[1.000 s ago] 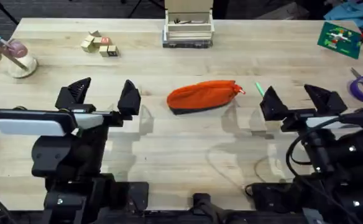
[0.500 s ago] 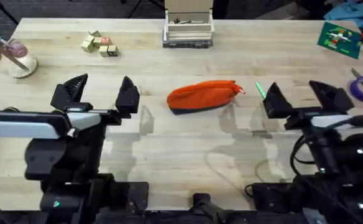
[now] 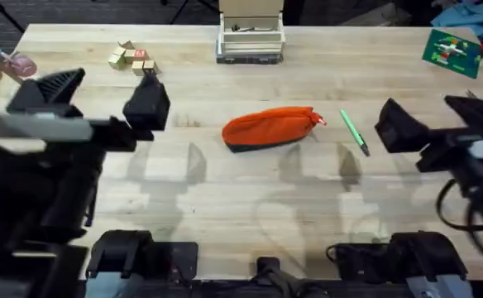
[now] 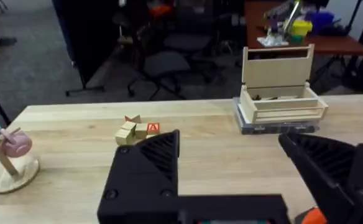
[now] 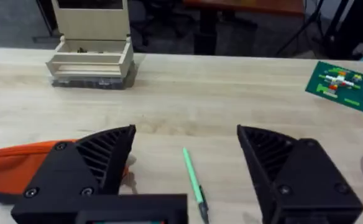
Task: Unzip the bag, pick up the pens from the table one at a time and place them inside, then zip the bag closed.
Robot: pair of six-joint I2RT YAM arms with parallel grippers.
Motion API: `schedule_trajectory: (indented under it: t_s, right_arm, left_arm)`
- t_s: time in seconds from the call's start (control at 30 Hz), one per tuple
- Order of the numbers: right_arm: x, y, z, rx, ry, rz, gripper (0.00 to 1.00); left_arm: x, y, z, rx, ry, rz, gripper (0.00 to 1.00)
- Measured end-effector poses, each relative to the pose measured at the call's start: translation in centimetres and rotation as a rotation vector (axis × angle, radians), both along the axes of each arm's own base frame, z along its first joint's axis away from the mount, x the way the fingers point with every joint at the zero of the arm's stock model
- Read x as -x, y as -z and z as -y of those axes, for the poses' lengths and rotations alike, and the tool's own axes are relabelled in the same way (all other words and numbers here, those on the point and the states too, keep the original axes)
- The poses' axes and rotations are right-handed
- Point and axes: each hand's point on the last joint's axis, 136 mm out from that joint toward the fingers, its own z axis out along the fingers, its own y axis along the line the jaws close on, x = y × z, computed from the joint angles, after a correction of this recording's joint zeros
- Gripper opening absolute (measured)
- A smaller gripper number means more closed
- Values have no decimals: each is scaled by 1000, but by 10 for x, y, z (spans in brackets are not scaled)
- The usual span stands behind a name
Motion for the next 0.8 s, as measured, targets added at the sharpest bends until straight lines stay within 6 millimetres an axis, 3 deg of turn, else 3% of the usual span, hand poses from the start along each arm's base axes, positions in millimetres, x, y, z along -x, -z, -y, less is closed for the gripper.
schedule_trajectory:
  t_s: [0.2,0.47,0.6,0.8]
  right_arm:
    - [-1,-27,-1,0,-3,-170,998]
    - [-6,-27,-4,-8,-23,-412,998]
    - [-11,-21,-6,-12,-30,-514,998]
    - [-21,-9,-14,-35,-71,-595,997]
  left_arm:
    - [-19,-20,7,-5,42,-152,993]
    - [-41,-19,27,-75,180,-283,993]
    - [-46,-4,43,-147,295,-333,993]
    - [-38,26,64,-261,486,-422,993]
